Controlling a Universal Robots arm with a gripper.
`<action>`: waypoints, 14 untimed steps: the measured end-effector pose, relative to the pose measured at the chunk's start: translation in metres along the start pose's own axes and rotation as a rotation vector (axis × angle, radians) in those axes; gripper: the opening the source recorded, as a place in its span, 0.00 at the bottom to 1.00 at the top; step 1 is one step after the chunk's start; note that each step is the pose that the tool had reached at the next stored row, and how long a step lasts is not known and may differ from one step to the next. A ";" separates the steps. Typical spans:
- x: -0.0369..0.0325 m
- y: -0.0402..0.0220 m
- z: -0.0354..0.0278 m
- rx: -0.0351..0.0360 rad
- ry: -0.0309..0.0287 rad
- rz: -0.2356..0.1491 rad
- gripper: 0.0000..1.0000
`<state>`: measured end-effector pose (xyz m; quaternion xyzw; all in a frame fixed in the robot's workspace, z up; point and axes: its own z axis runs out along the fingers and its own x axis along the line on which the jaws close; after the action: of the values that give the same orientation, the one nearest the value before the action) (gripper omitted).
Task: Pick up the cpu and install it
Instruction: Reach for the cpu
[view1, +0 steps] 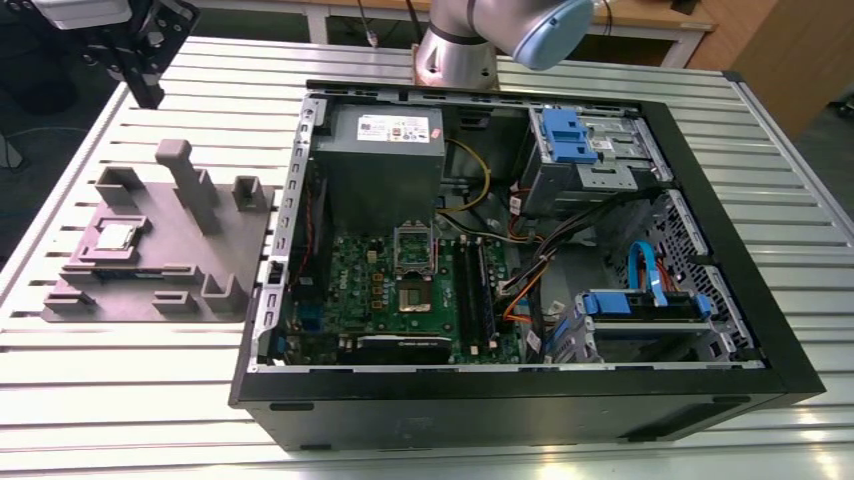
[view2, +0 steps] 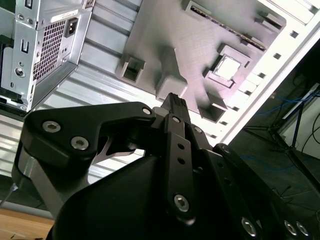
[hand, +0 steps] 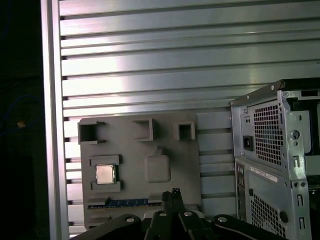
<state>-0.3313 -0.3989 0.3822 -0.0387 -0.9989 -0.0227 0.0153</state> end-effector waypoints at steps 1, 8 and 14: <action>0.0004 0.0000 0.0000 0.0000 0.0001 0.000 0.10; 0.0020 -0.0002 0.0001 0.0000 0.0001 0.000 0.10; 0.0040 -0.0003 0.0003 0.0000 0.0000 0.000 0.10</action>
<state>-0.3353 -0.3989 0.3820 -0.0387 -0.9989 -0.0227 0.0153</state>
